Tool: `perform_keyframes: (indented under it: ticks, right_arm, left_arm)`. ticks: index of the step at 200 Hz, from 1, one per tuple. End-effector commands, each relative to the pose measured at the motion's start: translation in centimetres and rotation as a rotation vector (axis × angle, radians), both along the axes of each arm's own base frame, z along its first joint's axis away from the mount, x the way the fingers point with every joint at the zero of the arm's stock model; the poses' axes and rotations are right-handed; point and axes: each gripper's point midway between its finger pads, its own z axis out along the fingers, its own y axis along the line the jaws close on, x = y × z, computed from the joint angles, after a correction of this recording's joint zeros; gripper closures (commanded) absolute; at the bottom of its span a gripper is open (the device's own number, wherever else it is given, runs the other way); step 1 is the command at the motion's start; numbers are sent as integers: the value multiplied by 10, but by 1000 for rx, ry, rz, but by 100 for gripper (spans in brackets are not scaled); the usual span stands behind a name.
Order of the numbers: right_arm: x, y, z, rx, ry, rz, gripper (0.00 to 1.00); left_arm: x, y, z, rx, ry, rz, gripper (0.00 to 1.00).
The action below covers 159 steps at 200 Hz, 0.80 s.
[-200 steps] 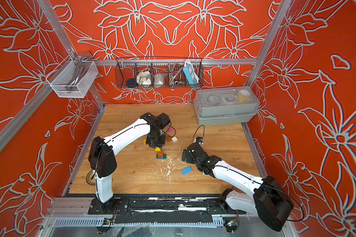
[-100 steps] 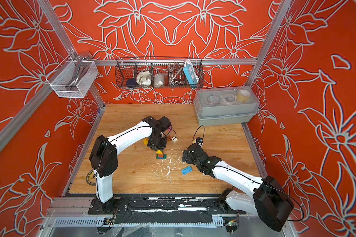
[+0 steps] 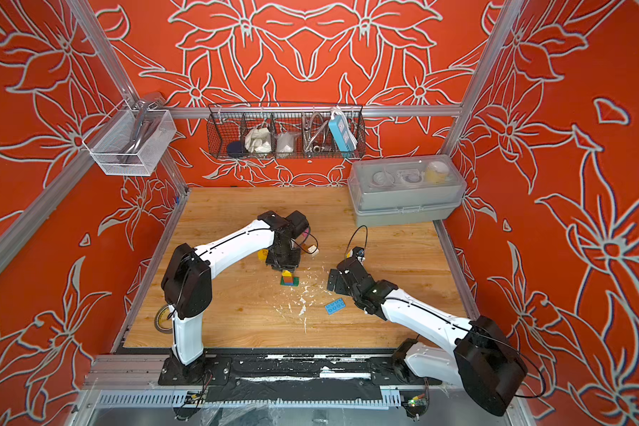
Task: Assemble the number 1 with lego
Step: Assemble the lego brick with the lego brick.
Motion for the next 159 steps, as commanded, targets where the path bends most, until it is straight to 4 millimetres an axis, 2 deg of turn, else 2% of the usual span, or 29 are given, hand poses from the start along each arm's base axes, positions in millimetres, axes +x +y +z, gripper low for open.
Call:
perform_keyframes:
  ticks: [1,76,159]
  right_arm:
    - [-2,-4,-1,0,-1,-10,0]
    - [-2,-4,-2,2,0,-11,0]
    - [-1,-4,-2,4,-4,-10,0]
  left_arm:
    - [-7,4,-17,52,40,-13,87]
    - [-12,7,-13,83,46,-1,89]
    - [-10,11,-33,172,57,-18,94]
